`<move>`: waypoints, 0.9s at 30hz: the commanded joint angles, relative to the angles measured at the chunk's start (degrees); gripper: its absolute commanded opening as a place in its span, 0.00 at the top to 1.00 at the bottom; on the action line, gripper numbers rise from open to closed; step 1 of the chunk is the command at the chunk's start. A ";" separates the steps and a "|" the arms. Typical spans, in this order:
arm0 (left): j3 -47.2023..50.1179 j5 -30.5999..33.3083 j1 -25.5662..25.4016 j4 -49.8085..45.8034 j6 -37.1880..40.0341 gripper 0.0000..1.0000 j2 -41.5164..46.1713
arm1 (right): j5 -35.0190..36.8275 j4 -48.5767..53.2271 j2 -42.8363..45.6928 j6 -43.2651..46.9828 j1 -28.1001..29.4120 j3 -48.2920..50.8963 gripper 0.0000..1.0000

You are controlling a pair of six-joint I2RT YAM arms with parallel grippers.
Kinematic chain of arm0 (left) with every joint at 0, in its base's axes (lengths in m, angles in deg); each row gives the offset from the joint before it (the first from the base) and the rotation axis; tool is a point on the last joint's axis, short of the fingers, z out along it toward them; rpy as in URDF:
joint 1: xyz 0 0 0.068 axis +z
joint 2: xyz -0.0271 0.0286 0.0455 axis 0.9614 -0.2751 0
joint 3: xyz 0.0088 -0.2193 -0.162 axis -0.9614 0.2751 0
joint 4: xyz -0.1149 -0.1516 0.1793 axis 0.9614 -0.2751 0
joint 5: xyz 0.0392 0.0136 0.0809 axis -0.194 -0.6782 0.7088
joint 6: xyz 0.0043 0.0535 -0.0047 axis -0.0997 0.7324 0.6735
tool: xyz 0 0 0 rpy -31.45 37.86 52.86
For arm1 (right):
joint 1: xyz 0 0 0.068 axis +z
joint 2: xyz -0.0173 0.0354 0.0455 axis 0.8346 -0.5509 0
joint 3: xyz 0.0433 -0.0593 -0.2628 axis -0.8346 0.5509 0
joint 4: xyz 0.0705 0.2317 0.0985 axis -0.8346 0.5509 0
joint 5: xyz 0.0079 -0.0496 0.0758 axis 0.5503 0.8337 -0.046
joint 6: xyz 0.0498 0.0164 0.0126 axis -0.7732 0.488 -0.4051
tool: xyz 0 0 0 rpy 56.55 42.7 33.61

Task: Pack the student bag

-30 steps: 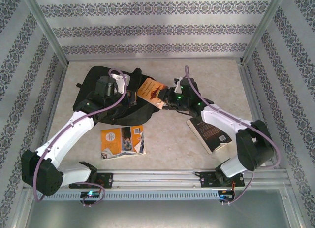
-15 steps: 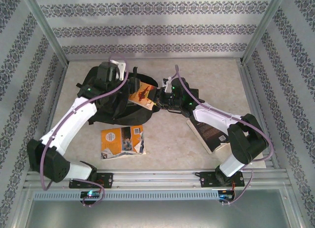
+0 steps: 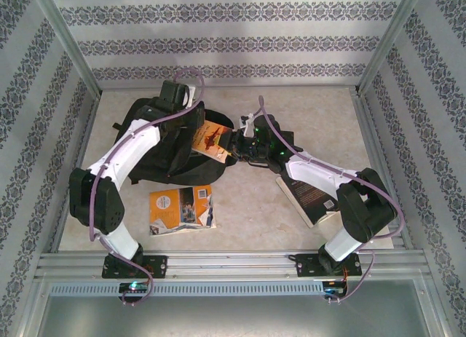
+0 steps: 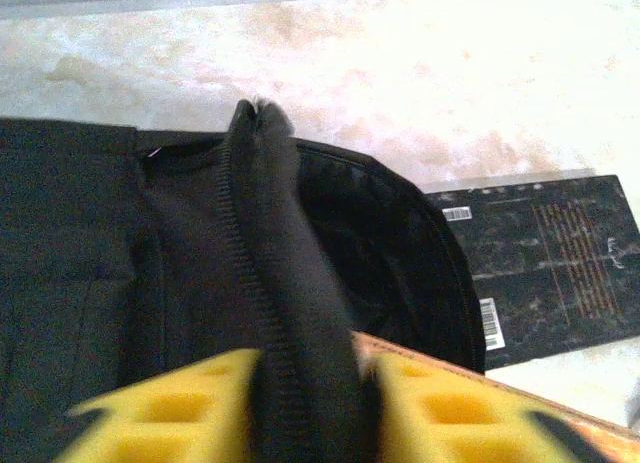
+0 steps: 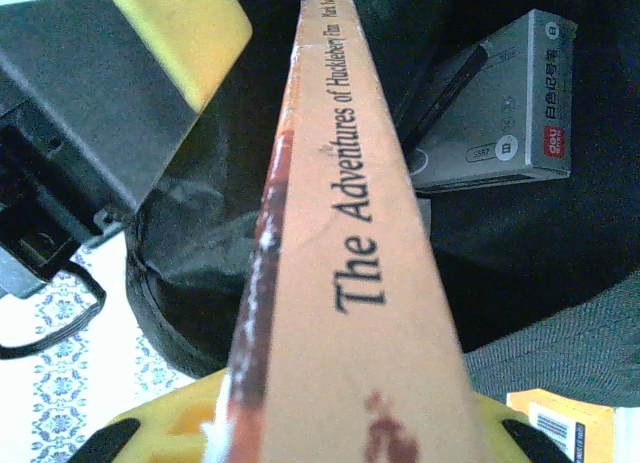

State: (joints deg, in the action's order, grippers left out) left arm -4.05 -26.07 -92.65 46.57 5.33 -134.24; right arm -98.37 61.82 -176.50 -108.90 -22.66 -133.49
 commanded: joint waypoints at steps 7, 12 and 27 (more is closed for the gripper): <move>-7.50 -10.24 0.86 -2.85 0.40 1.00 1.11 | 5.20 10.21 4.36 12.47 -1.12 -3.06 1.00; -8.79 -11.10 0.86 -3.11 1.07 1.00 4.86 | 7.72 17.64 3.63 17.85 -1.72 -4.17 1.00; -13.99 -14.04 -0.25 -5.64 1.17 1.00 8.29 | -5.08 0.36 -6.74 0.71 -1.77 -9.59 1.00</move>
State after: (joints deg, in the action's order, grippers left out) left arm -14.87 -38.14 -92.16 38.22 5.41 -129.26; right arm -99.96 69.36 -182.14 -104.44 -24.56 -138.86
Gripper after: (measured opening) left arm 0.090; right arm 0.210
